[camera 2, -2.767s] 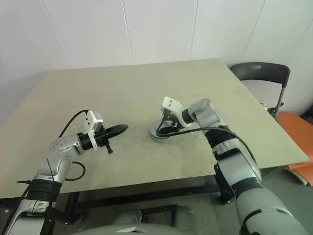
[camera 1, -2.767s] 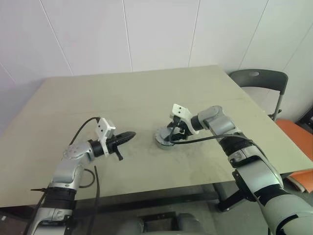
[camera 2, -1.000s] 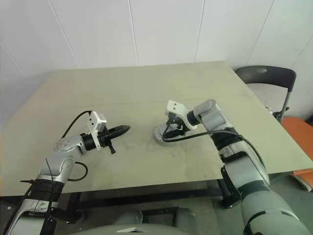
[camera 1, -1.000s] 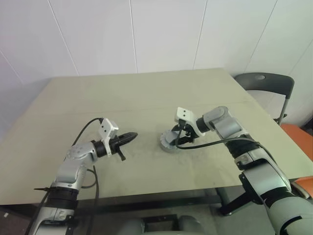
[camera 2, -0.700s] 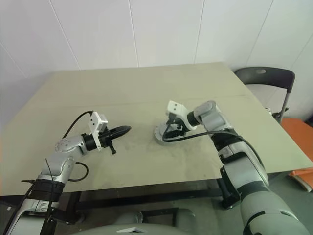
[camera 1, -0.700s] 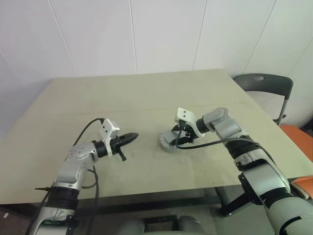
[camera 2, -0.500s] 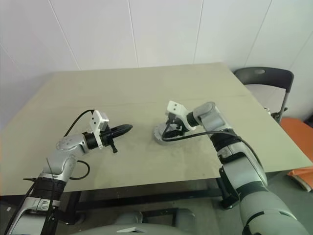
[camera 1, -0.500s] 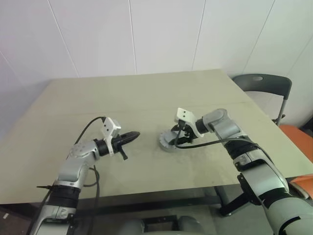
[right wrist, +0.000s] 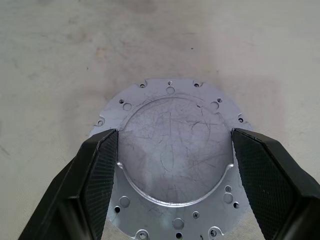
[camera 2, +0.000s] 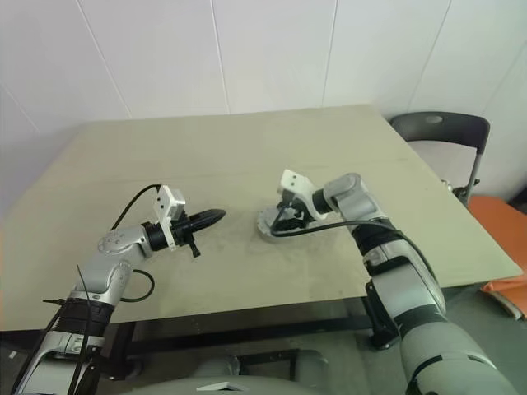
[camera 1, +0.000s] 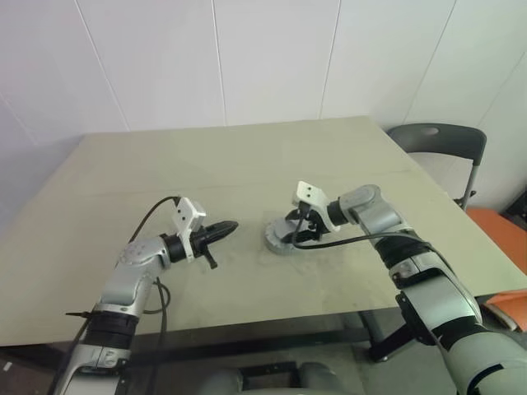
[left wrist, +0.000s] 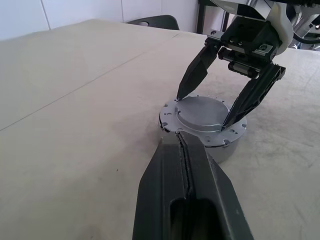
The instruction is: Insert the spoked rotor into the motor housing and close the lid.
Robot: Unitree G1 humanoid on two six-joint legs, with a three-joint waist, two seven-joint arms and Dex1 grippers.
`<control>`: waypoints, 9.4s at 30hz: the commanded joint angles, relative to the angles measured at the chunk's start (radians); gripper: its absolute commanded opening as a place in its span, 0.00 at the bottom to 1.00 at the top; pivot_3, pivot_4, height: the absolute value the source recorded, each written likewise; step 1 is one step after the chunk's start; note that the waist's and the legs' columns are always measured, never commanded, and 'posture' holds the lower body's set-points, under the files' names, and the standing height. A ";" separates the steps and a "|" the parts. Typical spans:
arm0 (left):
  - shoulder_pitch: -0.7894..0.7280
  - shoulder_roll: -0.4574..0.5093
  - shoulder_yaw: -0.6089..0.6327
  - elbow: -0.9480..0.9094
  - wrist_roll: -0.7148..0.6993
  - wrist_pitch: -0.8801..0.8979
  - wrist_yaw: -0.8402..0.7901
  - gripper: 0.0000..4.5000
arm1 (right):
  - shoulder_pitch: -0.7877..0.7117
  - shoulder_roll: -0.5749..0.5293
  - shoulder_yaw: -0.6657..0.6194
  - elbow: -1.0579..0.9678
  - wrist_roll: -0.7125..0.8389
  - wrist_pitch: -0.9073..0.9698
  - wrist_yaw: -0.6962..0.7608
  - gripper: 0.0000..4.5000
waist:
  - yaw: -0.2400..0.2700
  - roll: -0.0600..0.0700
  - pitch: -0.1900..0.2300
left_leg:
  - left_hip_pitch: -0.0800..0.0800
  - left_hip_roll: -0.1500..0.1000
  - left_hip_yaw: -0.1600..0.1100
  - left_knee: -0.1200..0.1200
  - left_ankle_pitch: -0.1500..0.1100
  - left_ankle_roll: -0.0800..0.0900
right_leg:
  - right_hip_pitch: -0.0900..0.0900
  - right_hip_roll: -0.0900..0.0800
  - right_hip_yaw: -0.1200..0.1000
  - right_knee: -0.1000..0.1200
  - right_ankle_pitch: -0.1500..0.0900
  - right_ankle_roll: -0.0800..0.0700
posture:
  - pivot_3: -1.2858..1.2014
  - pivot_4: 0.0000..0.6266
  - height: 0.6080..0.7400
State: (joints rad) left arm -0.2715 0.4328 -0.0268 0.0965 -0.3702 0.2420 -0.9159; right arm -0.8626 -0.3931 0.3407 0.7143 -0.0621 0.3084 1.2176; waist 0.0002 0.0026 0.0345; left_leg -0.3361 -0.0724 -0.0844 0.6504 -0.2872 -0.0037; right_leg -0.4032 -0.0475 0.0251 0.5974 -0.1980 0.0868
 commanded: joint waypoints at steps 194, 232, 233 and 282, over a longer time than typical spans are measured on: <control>-0.028 -0.018 -0.021 -0.002 0.036 -0.006 -0.009 0.00 | 0.031 -0.020 -0.040 0.013 -0.005 -0.091 -0.016 0.72 | -0.011 0.006 0.002 | -0.011 0.010 0.006 0.008 -0.001 -0.005 | -0.006 0.003 -0.003 0.016 -0.010 -0.010 | 0.52 0.00 1.00; -0.028 -0.030 -0.035 0.004 0.048 -0.005 -0.006 0.00 | 0.036 0.036 -0.066 0.059 0.007 -0.089 -0.059 0.72 | -0.020 0.006 0.002 | -0.004 0.012 0.006 0.007 -0.001 -0.005 | -0.001 0.004 -0.002 0.016 -0.013 -0.006 | 0.52 0.00 1.00; -0.028 -0.030 -0.036 0.004 0.048 -0.005 -0.006 0.00 | 0.037 0.037 -0.067 0.061 0.007 -0.093 -0.065 0.72 | -0.020 0.006 0.002 | -0.004 0.012 0.006 0.007 -0.001 -0.005 | -0.001 0.004 -0.002 0.016 -0.013 -0.006 | 0.52 0.00 1.00; -0.037 -0.046 -0.044 0.014 0.056 -0.003 -0.015 0.00 | -0.007 0.023 -0.081 0.142 -0.001 -0.178 -0.247 0.72 | -0.020 0.004 0.008 | 0.001 0.013 0.002 0.001 -0.006 -0.007 | 0.005 0.003 -0.007 0.015 -0.017 -0.010 | 0.52 0.00 1.00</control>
State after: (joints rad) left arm -0.2892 0.3875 -0.0693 0.1184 -0.3142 0.2488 -0.9310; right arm -0.8377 -0.3511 0.2848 0.8255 -0.0243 0.1286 1.0567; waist -0.0196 0.0067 0.0427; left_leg -0.3347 -0.0591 -0.0820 0.6511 -0.2926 -0.0109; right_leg -0.3987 -0.0449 0.0182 0.6124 -0.2155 0.0769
